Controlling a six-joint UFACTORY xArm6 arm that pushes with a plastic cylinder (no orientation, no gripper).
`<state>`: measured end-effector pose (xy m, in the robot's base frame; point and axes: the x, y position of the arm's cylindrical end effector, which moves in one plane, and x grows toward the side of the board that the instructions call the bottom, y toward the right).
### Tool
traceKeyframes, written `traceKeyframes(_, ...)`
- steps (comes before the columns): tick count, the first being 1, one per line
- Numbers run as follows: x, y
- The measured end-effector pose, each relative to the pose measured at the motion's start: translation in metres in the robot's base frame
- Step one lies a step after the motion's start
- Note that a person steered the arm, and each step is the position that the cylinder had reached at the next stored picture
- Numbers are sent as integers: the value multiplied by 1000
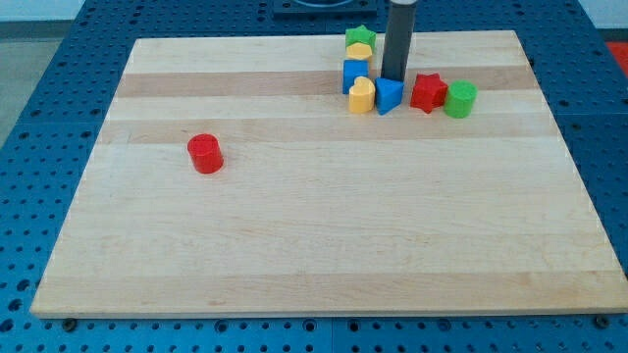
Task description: Separate the blue triangle from the yellow heart
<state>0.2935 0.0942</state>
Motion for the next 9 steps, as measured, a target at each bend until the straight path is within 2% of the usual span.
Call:
traceKeyframes(1, -27, 21)
traceKeyframes(2, -31, 82)
traceKeyframes(3, 5, 145)
traceKeyframes(4, 22, 161)
traceKeyframes(6, 8, 95)
traceKeyframes(9, -2, 30)
